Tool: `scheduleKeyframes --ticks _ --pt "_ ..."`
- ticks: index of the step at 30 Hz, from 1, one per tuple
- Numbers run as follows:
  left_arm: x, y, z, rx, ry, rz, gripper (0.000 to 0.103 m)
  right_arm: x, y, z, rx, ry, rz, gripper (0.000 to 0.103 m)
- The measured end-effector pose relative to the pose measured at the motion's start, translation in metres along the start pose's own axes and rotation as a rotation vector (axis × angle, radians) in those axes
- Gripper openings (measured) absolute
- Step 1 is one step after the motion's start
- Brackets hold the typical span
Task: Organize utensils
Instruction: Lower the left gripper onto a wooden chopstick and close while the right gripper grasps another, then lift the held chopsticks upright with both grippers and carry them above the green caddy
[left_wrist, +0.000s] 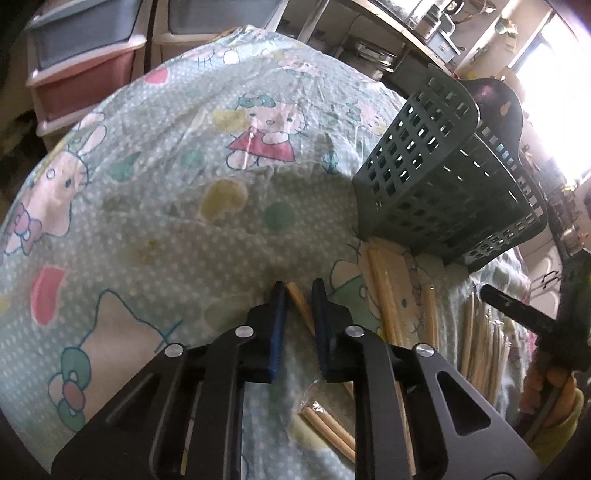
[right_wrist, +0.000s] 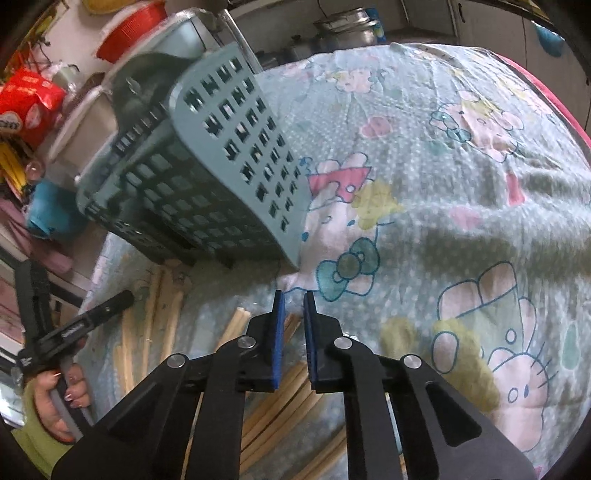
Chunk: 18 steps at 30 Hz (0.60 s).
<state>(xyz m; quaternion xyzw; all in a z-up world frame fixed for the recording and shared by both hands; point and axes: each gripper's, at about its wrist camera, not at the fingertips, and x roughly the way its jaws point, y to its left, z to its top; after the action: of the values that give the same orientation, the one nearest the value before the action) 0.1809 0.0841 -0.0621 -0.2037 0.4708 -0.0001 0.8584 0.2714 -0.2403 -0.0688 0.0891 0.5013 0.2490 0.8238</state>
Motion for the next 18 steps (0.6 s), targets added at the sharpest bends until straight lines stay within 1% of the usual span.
scheduleKeyframes --ticks 3,5,13,18 --pt "-0.005 -0.002 0.003 0.008 -0.017 -0.014 0.009 -0.011 0.002 -0.001 -0.003 -0.026 0.035 0.008" --pt "-0.012 -0.005 0.004 0.022 -0.043 -0.028 0.008 -0.02 0.003 -0.002 -0.014 -0.049 0.054 0.006" --pt "-0.074 -0.037 0.02 0.122 -0.228 -0.087 0.005 -0.063 0.024 -0.009 -0.065 -0.163 0.129 0.004" --pt "-0.11 -0.06 0.025 0.175 -0.315 -0.132 0.003 -0.091 0.043 -0.009 -0.126 -0.234 0.163 0.004"
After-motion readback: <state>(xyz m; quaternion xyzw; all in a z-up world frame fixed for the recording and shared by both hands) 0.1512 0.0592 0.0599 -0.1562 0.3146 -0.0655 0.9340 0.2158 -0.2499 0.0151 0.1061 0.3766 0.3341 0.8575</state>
